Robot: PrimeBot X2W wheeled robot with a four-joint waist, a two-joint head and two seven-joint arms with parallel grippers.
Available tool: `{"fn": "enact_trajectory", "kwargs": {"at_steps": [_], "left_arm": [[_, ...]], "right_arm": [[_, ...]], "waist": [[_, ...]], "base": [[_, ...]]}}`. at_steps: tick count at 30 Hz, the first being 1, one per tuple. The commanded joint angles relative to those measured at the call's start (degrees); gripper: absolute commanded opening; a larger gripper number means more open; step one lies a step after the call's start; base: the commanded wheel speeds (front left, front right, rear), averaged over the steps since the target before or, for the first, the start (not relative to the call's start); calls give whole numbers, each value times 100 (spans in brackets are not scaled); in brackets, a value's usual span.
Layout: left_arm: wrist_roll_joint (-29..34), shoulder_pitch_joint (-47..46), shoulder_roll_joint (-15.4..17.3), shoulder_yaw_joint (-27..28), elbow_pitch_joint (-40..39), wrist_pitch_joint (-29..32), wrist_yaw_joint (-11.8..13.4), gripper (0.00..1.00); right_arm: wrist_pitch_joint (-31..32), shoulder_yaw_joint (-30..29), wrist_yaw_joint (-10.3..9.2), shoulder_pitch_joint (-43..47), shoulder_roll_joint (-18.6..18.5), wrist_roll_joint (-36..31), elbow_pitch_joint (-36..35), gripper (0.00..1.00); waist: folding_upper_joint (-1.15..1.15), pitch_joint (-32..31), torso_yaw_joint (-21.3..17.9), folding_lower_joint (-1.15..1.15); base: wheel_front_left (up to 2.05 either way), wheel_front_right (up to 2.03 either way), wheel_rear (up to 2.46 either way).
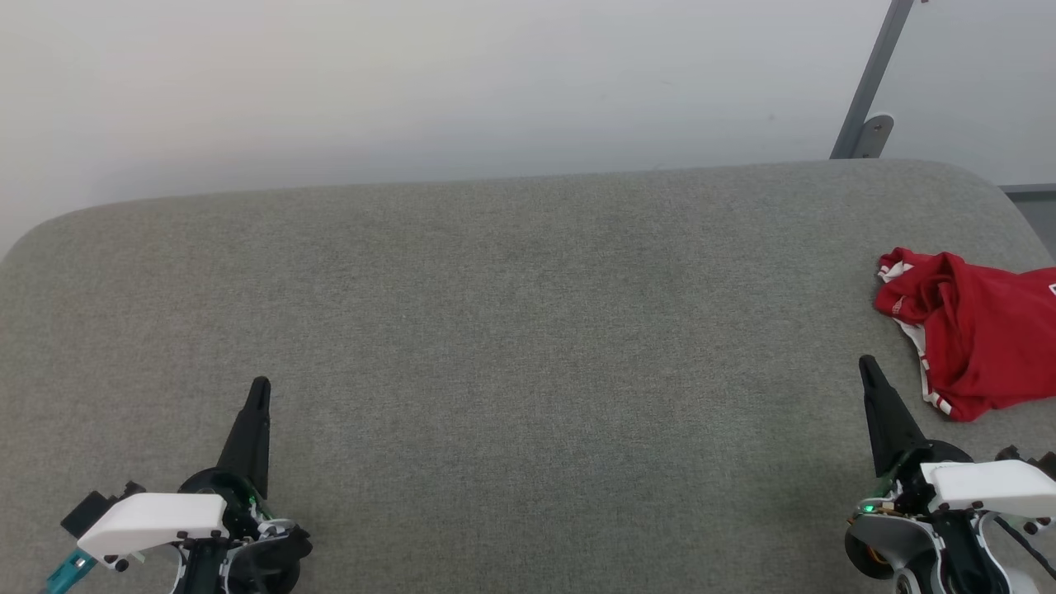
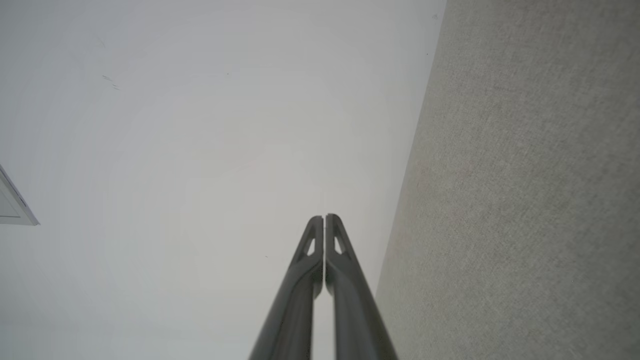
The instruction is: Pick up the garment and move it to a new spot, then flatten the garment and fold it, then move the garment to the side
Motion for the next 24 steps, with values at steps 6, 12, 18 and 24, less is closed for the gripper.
{"fn": "enact_trajectory", "kwargs": {"at_steps": [6, 12, 18, 24], "left_arm": [[2, -74, 1, 15, 0, 15, -33, 0], [2, -74, 1, 15, 0, 16, -33, 0], [3, -74, 2, 16, 0, 17, -33, 0], [4, -74, 1, 16, 0, 17, -33, 0]], "right_arm": [[14, 0, -2, -21, 8, 23, 15, 0], [13, -1, -2, -21, 8, 23, 15, 0], [13, 0, -2, -21, 8, 23, 15, 0], [13, 1, -2, -21, 8, 23, 15, 0]], "waist": [[0, 0, 0, 0], [0, 0, 0, 0], [0, 0, 0, 0], [0, 0, 0, 0]], "base": [[0, 0, 0], [0, 0, 0], [0, 0, 0], [0, 0, 0]]}}
